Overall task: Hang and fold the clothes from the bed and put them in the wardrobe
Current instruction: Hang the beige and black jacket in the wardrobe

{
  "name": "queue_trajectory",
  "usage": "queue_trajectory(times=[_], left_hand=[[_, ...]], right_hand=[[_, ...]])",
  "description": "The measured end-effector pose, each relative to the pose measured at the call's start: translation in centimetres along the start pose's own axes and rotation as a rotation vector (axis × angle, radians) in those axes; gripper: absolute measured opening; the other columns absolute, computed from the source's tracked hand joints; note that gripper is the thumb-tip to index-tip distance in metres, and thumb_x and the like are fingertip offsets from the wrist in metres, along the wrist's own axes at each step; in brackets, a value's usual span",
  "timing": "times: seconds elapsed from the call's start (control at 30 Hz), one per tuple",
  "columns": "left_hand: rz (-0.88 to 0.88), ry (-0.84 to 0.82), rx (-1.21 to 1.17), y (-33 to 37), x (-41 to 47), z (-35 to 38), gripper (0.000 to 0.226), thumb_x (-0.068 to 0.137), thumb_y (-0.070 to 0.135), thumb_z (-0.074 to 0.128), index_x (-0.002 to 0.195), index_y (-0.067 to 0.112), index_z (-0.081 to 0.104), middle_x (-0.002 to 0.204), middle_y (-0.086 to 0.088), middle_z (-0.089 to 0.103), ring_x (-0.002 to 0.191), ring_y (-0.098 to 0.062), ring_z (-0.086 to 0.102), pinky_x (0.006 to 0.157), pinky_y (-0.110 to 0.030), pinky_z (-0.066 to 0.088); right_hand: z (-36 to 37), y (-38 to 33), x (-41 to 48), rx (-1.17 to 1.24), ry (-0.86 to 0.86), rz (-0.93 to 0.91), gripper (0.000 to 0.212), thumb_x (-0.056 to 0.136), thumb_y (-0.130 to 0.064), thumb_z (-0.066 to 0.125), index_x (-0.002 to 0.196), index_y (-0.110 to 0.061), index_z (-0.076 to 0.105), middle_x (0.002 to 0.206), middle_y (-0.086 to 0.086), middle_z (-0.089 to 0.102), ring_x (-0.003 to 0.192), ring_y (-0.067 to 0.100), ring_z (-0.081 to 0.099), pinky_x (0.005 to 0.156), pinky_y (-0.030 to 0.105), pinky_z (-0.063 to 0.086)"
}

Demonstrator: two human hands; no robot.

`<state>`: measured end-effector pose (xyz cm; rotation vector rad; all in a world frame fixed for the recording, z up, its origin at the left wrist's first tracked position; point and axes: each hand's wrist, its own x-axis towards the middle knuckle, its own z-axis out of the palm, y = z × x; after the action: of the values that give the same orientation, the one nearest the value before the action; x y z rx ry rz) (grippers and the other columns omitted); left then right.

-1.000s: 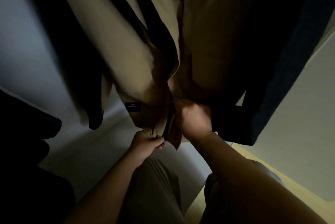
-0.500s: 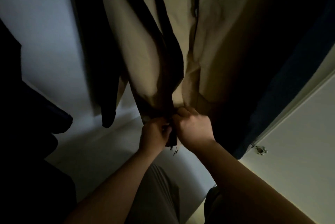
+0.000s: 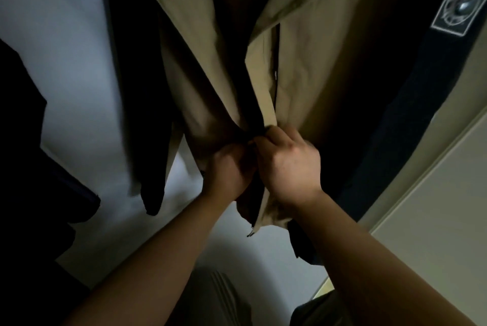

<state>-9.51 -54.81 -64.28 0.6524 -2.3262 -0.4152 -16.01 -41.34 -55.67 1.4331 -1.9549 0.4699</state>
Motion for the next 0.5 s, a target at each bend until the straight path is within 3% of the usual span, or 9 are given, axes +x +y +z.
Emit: queue_trajectory(times=[0.07, 0.2, 0.33, 0.4, 0.5], left_hand=[[0.056, -0.017, 0.112, 0.6, 0.7, 0.0, 0.022, 0.091, 0.024, 0.069, 0.107, 0.009, 0.071, 0.1, -0.013, 0.073, 0.093, -0.031, 0.07, 0.08, -0.031, 0.05], [-0.058, -0.025, -0.063, 0.7, 0.5, 0.4, 0.007, 0.086, 0.007, 0.059, 0.082, 0.01, 0.063, 0.077, -0.009, 0.063, 0.073, -0.029, 0.062, 0.067, -0.031, 0.047], [-0.101, -0.098, -0.056, 1.4, 2.0, -1.2, 0.021, 0.084, 0.022, 0.056, 0.068, 0.023, 0.043, 0.065, 0.004, 0.045, 0.061, -0.017, 0.047, 0.061, -0.03, 0.039], [-0.008, 0.027, -0.055, 2.8, 3.5, -2.3, 0.025, 0.087, 0.043, 0.048, 0.072, 0.023, 0.05, 0.068, 0.002, 0.054, 0.062, -0.014, 0.05, 0.061, -0.027, 0.04], [0.083, 0.172, -0.033, 5.6, 6.7, -4.4, 0.048, 0.091, 0.056, 0.044, 0.105, 0.016, 0.067, 0.102, -0.007, 0.07, 0.089, -0.021, 0.065, 0.074, -0.028, 0.049]], right_hand=[[-0.3, 0.4, 0.4, -0.006, -0.008, 0.005, 0.009, 0.087, -0.018, 0.067, 0.091, -0.016, 0.076, 0.093, 0.004, 0.066, 0.082, 0.031, 0.062, 0.054, 0.031, 0.045], [-3.8, 1.9, 3.9, -0.053, 0.194, -0.023, 0.016, 0.093, -0.021, 0.061, 0.098, -0.016, 0.075, 0.095, 0.004, 0.066, 0.079, 0.03, 0.059, 0.051, 0.032, 0.044], [-7.5, 2.2, 7.5, -0.07, 0.42, -0.011, 0.017, 0.098, -0.021, 0.06, 0.095, -0.017, 0.076, 0.089, 0.003, 0.066, 0.074, 0.026, 0.057, 0.05, 0.033, 0.042], [-7.7, 2.3, 7.6, -0.069, 0.39, 0.005, 0.023, 0.1, -0.024, 0.057, 0.093, -0.016, 0.077, 0.089, 0.003, 0.067, 0.075, 0.025, 0.058, 0.05, 0.033, 0.043], [-7.7, 2.8, 7.2, -0.079, 0.319, -0.013, 0.018, 0.097, -0.024, 0.061, 0.092, -0.017, 0.077, 0.088, 0.002, 0.067, 0.075, 0.024, 0.058, 0.051, 0.029, 0.04]])
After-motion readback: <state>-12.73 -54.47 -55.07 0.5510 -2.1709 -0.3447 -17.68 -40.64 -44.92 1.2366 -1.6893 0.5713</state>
